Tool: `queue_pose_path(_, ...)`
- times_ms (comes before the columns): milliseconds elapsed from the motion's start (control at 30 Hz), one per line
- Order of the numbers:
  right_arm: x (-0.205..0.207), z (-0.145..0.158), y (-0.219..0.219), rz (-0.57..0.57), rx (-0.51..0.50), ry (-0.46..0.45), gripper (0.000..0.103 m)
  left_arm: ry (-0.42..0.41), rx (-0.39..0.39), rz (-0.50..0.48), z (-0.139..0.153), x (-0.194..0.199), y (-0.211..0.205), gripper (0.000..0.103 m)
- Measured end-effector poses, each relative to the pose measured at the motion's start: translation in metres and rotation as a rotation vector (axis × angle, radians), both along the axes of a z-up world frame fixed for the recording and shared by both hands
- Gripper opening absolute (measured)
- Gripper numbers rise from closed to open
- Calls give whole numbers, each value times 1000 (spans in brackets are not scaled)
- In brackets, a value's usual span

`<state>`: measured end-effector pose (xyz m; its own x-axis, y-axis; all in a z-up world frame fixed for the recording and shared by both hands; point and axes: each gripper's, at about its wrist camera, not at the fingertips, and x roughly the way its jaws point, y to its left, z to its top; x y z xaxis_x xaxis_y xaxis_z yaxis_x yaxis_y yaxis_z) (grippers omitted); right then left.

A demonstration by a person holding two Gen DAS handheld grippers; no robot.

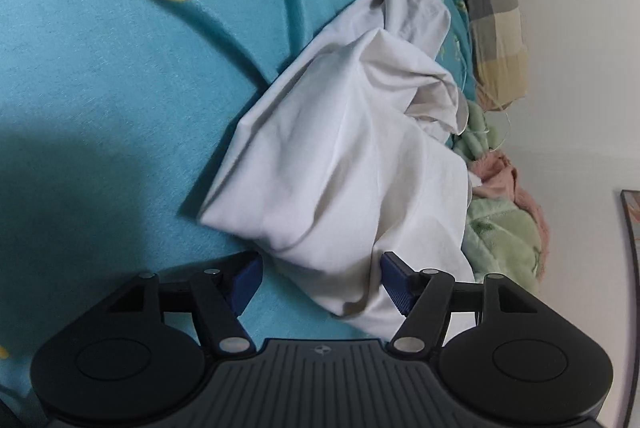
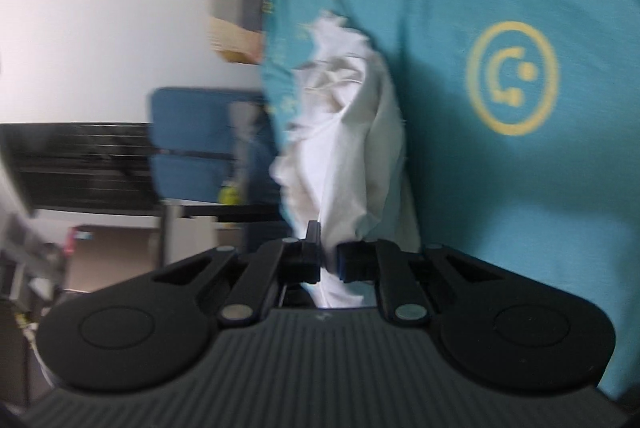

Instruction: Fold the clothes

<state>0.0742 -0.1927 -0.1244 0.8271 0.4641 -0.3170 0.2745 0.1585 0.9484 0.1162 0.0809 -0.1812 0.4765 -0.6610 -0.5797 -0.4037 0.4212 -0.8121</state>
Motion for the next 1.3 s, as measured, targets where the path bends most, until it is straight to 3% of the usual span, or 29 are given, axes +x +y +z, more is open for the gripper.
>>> queue_pose_path(133,5,1,-1,-12,22,-13,11,-24,-9,80,2,0,7,54)
queue_pose_path(200,7,1,-1,-14,18,-11,11,-42,-22,114,4,-2,12,42)
queue_pose_path(300,7,3,0,-17,-8,-13,11,-109,-10,129,15,-4,12,25)
queue_pose_path(400,6,8,-2,-27,-57,-41,11,-178,3,143,27,-6,13,17)
queue_pose_path(500,11,16,-2,-31,-88,-71,11,-247,29,134,46,-2,12,13)
queue_pose_path(633,12,29,-4,-35,-99,-61,11,-224,9,150,72,0,15,11)
queue_pose_path(867,-24,75,-12,-61,-140,-102,8,-227,61,134,121,-27,14,10)
queue_pose_path(1200,-120,82,-9,-39,-197,-25,5,-186,112,64,140,-144,27,10)
queue_pose_path(1300,-144,87,-7,-48,-195,-16,5,-194,100,61,149,-161,27,10)
